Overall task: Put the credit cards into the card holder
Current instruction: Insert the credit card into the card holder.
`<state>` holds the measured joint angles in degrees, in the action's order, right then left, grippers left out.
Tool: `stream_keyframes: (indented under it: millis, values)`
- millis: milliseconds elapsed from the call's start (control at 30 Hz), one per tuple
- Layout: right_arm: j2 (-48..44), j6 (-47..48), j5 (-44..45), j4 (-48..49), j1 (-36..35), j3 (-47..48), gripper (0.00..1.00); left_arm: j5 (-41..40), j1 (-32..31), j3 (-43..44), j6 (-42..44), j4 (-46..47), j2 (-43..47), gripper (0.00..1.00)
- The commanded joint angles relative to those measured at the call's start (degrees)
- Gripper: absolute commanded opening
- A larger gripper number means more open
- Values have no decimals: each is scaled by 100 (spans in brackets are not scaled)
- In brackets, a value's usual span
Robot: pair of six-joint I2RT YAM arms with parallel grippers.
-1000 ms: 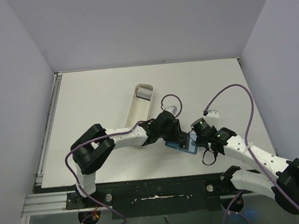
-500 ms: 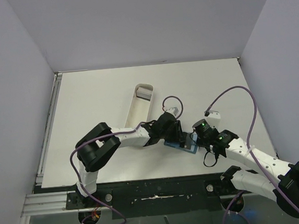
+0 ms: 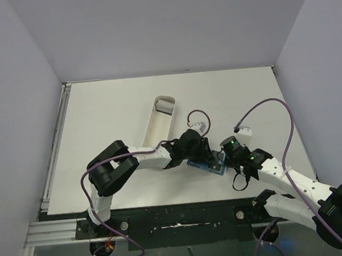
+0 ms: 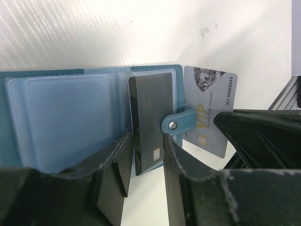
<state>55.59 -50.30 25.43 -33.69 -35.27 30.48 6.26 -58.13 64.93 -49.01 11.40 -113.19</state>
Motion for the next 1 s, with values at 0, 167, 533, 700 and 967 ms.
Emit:
stream_keyframes:
  millis: [0,167,533,700,967]
  values:
    - [-79,27,20,370,2,-16,0,158,-123,-37,-8,697,22,31]
    - [-31,88,-31,477,3,-7,0,163,-214,-173,-55,990,59,31]
    - [-150,4,90,-166,10,337,0,-273,-243,-549,-227,1021,433,32]
    - [-328,-122,312,-815,4,729,0,-439,-238,-630,-285,839,735,34]
    - [-739,-41,153,-846,-7,918,0,-641,-225,-662,-372,520,983,36]
